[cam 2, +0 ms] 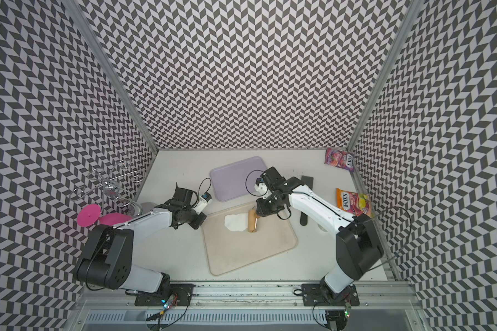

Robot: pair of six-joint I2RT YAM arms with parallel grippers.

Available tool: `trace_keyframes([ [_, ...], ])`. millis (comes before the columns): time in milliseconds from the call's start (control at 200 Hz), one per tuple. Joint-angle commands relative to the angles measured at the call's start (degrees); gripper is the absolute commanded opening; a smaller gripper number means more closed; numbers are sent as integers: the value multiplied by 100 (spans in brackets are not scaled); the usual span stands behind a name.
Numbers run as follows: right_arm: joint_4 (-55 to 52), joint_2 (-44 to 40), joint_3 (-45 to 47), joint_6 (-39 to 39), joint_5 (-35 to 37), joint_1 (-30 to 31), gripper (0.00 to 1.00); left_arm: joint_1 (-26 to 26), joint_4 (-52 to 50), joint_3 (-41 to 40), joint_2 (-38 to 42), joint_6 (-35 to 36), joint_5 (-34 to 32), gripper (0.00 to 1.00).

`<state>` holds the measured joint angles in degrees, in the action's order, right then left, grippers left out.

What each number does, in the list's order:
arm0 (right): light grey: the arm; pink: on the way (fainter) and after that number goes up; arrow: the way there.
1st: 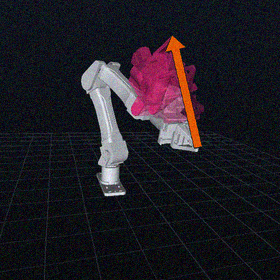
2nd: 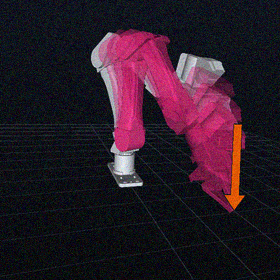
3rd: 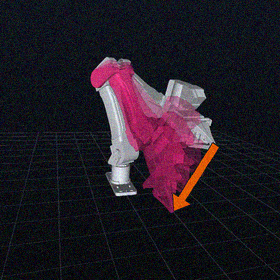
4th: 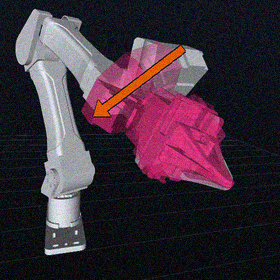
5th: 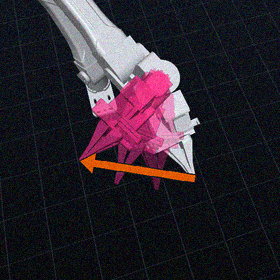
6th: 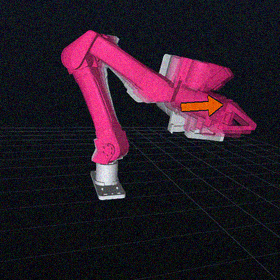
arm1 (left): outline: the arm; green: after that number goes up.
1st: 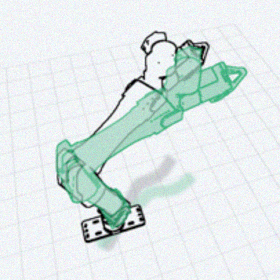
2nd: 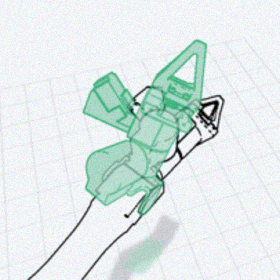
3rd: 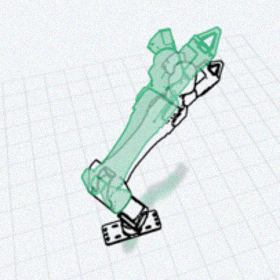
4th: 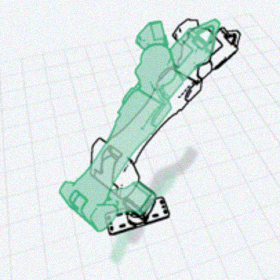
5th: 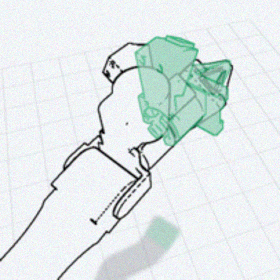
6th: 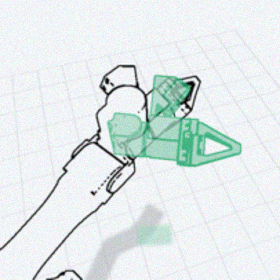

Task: Roll out the dumpling wrappers from the dough
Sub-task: Flatten out the dough on the work surface.

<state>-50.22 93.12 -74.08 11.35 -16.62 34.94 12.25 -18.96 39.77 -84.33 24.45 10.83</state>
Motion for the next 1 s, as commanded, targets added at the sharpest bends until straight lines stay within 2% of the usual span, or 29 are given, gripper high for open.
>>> trace_keyframes([
  [0,-28,200,-282,-127,435,39,0,-3,-134,-75,11,122,0,0],
  [376,-269,984,-36,-3,1060,110,0,-3,-143,-64,30,122,-2,0],
  [711,-23,1358,105,28,856,168,0,-3,-152,-65,32,121,-1,0],
  [841,-37,1228,-42,-65,544,232,0,-3,-143,-57,23,122,-1,0],
  [992,217,609,-347,-266,-587,263,0,-3,-134,-66,26,122,-2,0],
])
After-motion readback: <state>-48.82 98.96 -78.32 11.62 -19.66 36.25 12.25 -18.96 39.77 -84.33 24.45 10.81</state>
